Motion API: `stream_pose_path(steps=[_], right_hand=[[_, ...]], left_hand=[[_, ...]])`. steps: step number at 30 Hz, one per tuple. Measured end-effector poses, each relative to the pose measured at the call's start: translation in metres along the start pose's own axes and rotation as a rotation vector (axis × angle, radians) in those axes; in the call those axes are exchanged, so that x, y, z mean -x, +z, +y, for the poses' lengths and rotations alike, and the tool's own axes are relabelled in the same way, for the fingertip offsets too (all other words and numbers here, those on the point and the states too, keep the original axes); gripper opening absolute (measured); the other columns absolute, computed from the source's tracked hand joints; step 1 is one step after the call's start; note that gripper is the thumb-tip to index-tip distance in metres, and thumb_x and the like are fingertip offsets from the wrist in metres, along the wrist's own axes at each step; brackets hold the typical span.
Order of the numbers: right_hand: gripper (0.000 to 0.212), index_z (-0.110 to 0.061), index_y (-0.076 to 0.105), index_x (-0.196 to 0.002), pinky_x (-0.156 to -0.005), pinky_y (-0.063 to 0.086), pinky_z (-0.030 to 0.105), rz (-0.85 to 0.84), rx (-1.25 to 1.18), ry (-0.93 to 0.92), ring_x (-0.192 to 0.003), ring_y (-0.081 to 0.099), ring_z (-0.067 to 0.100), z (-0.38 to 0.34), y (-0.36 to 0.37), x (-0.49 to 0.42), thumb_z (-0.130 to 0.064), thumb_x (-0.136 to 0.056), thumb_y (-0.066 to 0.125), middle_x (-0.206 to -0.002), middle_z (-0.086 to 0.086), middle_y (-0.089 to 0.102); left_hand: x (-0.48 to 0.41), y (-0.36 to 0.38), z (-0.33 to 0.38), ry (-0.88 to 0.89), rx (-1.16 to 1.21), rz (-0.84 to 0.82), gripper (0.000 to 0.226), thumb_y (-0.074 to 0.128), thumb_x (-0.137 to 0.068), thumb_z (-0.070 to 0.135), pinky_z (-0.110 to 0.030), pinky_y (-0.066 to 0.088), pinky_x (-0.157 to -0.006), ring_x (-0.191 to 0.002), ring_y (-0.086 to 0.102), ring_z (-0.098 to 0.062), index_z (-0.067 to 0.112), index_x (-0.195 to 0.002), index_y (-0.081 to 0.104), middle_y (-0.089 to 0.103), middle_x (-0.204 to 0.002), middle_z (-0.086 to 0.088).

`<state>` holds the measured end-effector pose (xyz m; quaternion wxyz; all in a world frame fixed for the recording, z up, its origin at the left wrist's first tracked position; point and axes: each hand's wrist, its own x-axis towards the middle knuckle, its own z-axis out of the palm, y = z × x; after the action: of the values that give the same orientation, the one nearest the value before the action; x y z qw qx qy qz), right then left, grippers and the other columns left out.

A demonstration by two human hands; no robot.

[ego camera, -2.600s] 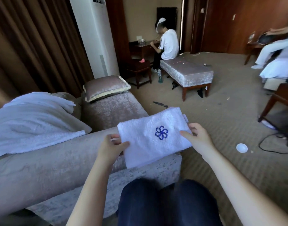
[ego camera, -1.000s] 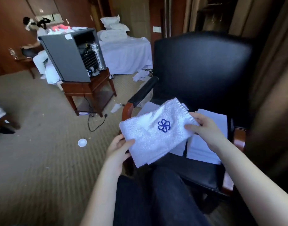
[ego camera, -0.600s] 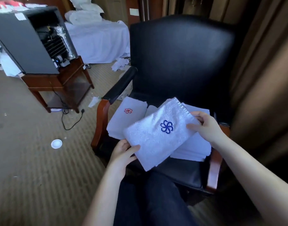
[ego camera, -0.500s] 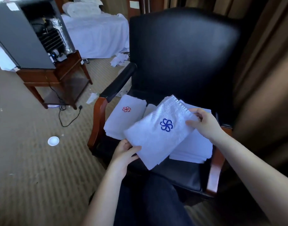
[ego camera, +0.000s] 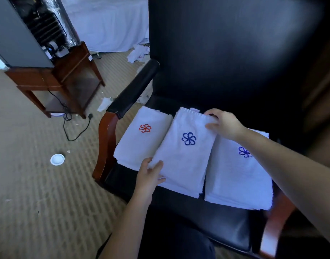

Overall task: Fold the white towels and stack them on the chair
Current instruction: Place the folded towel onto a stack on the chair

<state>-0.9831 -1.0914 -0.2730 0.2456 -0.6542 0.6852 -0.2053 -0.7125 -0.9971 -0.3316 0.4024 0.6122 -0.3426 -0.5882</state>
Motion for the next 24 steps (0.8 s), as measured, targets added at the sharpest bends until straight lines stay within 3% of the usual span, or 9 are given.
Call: stream_pose_path(steps=[4, 8, 14, 18, 21, 24], right_hand=[[0.038, -0.022, 0.051, -0.129, -0.079, 0.051, 0.036, -0.180, 0.301, 0.110, -0.095, 0.057, 0.024, 0.022, 0.024, -0.016, -0.024, -0.092, 0.061, -0.109, 0.005, 0.062], [0.028, -0.024, 0.063, -0.120, -0.095, 0.044, 0.038, -0.020, 0.300, -0.038, -0.116, 0.047, 0.024, 0.019, 0.037, -0.031, -0.027, -0.097, 0.049, -0.118, 0.000, 0.058], [0.025, -0.022, 0.061, -0.117, -0.086, 0.048, 0.038, -0.100, 0.233, 0.077, -0.110, 0.049, 0.021, -0.003, 0.055, -0.058, -0.030, -0.094, 0.055, -0.110, 0.002, 0.057], [0.007, -0.025, 0.063, -0.094, -0.071, 0.044, 0.027, -0.044, 0.093, -0.006, -0.088, 0.057, 0.017, -0.009, 0.054, -0.070, -0.020, -0.089, 0.063, -0.091, -0.003, 0.058], [0.006, -0.027, 0.063, -0.090, -0.075, 0.049, 0.030, -0.017, 0.074, -0.029, -0.088, 0.057, 0.016, -0.014, 0.055, -0.074, -0.022, -0.088, 0.065, -0.100, -0.002, 0.056], [0.010, -0.025, 0.065, -0.099, -0.073, 0.051, 0.032, -0.039, 0.109, 0.034, -0.090, 0.062, 0.019, -0.009, 0.071, -0.068, -0.022, -0.091, 0.060, -0.100, -0.001, 0.063]], left_hand=[[-0.012, -0.002, -0.021, 0.019, -0.220, 0.016, 0.025, 0.060, -0.095, 0.030, -0.031, 0.059, -0.075, -0.082, 0.068, -0.016, 0.019, -0.116, 0.054, 0.060, -0.101, -0.005], [-0.021, -0.004, -0.029, 0.075, -0.223, 0.050, 0.027, 0.062, -0.094, 0.029, -0.033, 0.059, -0.076, -0.077, 0.070, -0.015, 0.027, -0.119, 0.053, 0.064, -0.100, -0.006], [-0.023, -0.002, -0.034, 0.032, -0.080, 0.061, 0.032, 0.066, -0.092, 0.025, -0.032, 0.060, -0.067, -0.078, 0.071, -0.025, 0.020, -0.122, 0.054, 0.063, -0.102, -0.013], [-0.021, -0.003, -0.036, 0.029, -0.045, 0.060, 0.025, 0.064, -0.093, 0.021, -0.034, 0.061, -0.068, -0.080, 0.070, -0.025, 0.022, -0.115, 0.053, 0.063, -0.101, -0.011], [-0.021, -0.003, -0.036, 0.015, -0.024, 0.058, 0.018, 0.063, -0.093, 0.020, -0.033, 0.060, -0.071, -0.089, 0.068, -0.026, 0.025, -0.107, 0.053, 0.062, -0.100, -0.010], [-0.021, -0.004, -0.036, -0.007, -0.029, 0.046, 0.017, 0.065, -0.092, 0.021, -0.032, 0.060, -0.072, -0.092, 0.068, -0.024, 0.023, -0.106, 0.055, 0.063, -0.101, -0.010]])
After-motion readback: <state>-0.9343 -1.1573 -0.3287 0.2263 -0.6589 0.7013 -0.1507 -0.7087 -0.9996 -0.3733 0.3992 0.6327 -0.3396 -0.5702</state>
